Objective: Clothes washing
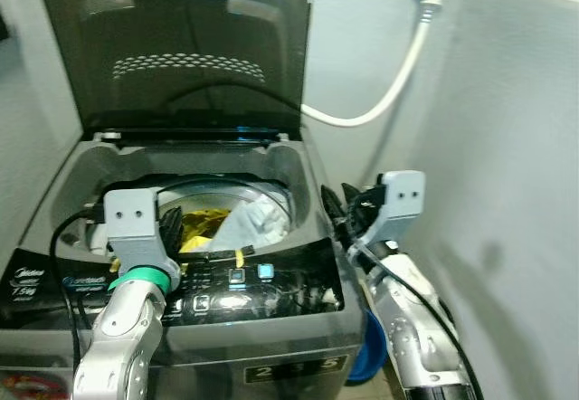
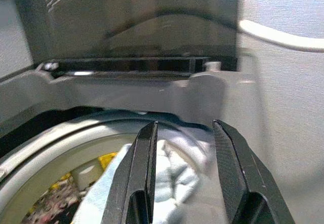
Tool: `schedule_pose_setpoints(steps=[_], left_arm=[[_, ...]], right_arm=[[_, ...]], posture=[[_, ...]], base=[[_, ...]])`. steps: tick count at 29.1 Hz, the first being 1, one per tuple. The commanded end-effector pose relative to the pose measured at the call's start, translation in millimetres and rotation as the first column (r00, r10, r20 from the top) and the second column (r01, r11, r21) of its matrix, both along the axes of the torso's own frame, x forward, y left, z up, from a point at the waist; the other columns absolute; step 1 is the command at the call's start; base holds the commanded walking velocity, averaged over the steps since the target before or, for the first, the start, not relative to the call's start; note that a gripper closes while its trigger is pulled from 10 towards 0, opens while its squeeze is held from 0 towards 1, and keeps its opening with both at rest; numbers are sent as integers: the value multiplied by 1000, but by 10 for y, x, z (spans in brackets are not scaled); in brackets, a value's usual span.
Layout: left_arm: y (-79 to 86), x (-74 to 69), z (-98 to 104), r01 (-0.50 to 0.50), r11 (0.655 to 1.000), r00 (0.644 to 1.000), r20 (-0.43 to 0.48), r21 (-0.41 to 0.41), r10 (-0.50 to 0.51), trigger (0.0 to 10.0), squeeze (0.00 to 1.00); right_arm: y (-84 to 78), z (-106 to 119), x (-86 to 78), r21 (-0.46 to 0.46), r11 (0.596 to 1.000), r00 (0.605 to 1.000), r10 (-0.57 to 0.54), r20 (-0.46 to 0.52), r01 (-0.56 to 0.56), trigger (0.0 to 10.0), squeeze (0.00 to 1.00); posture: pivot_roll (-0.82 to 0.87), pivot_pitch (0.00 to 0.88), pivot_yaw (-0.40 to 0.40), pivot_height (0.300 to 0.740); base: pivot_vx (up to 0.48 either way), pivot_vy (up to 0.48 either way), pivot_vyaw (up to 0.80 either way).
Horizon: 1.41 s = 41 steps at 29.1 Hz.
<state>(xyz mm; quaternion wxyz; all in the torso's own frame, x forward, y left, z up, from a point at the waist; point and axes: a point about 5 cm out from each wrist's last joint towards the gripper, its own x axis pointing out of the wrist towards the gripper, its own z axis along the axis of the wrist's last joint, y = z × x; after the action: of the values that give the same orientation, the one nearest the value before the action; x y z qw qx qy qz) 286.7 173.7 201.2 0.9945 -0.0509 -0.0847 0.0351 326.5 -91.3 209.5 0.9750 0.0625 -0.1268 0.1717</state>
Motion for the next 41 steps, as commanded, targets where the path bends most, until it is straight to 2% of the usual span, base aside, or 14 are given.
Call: schedule_pose_setpoints(steps=[1,3,7,11,14,16,18,22,26,27,29,33,36,41], left_arm=[[-38,5,-86,15,999,999,-31,40,-13,10000,0],[-44,3,-74,39,997,999,-26,71,-37,10000,0],[-28,5,-68,47,996,998,-33,77,-45,10000,0],[-53,20,-22,82,996,996,-41,46,-80,10000,0],[-53,20,-22,82,996,996,-41,46,-80,10000,0],[-67,35,52,109,988,994,-37,108,-105,10000,0],[-98,41,73,113,984,994,-31,139,-109,10000,0],[-113,35,12,109,986,992,-79,129,-99,10000,0],[-130,26,-25,151,980,986,-92,133,-139,10000,0],[-118,7,-25,133,974,990,-75,185,-121,10000,0],[-116,-3,-19,128,970,991,-64,207,-117,10000,0],[-153,-7,4,163,971,986,-57,175,-155,10000,0],[-211,-19,79,208,969,978,-13,133,-208,10000,0],[-230,-26,103,225,967,974,-6,115,-226,10000,0]], right_arm=[[-24,-52,-19,-6,1000,1000,-18,-13,17,10000,0],[-48,-55,-22,16,999,999,-43,-13,43,10000,0],[-64,-65,-27,22,998,998,-53,-15,54,10000,0],[-118,-16,-27,66,995,997,-78,-2,78,10000,0],[-118,-16,-27,66,995,997,-78,-2,78,10000,0],[-163,108,-12,159,985,997,-77,20,73,10000,0],[-162,159,-9,173,983,997,-62,37,54,10000,0],[-143,182,-7,153,988,998,-40,49,32,10000,0],[-142,179,-11,140,989,998,-48,50,40,10000,0],[-147,170,-15,140,988,996,-66,53,58,10000,0],[-149,167,-16,141,988,996,-71,54,63,10000,0],[-148,190,-8,155,986,996,-72,60,62,10000,0],[-141,239,23,181,982,996,-62,64,49,10000,0],[-135,283,44,205,978,996,-57,69,42,10000,0]], posture=[[1,0,8,740],[-2,0,9,740],[-10,2,24,740],[-3,0,25,740],[-3,0,25,740],[-6,0,31,740],[4,0,20,740],[3,6,25,740],[5,8,22,740],[7,13,23,740],[7,13,23,740],[10,14,27,740],[14,14,31,740],[15,13,31,740]], base=[[0,0,800],[0,0,800],[0,0,800],[0,0,800],[0,0,800],[0,0,800],[0,0,800],[0,0,800],[0,0,800],[0,0,800],[0,0,800],[0,0,800],[0,0,800],[0,0,800]])
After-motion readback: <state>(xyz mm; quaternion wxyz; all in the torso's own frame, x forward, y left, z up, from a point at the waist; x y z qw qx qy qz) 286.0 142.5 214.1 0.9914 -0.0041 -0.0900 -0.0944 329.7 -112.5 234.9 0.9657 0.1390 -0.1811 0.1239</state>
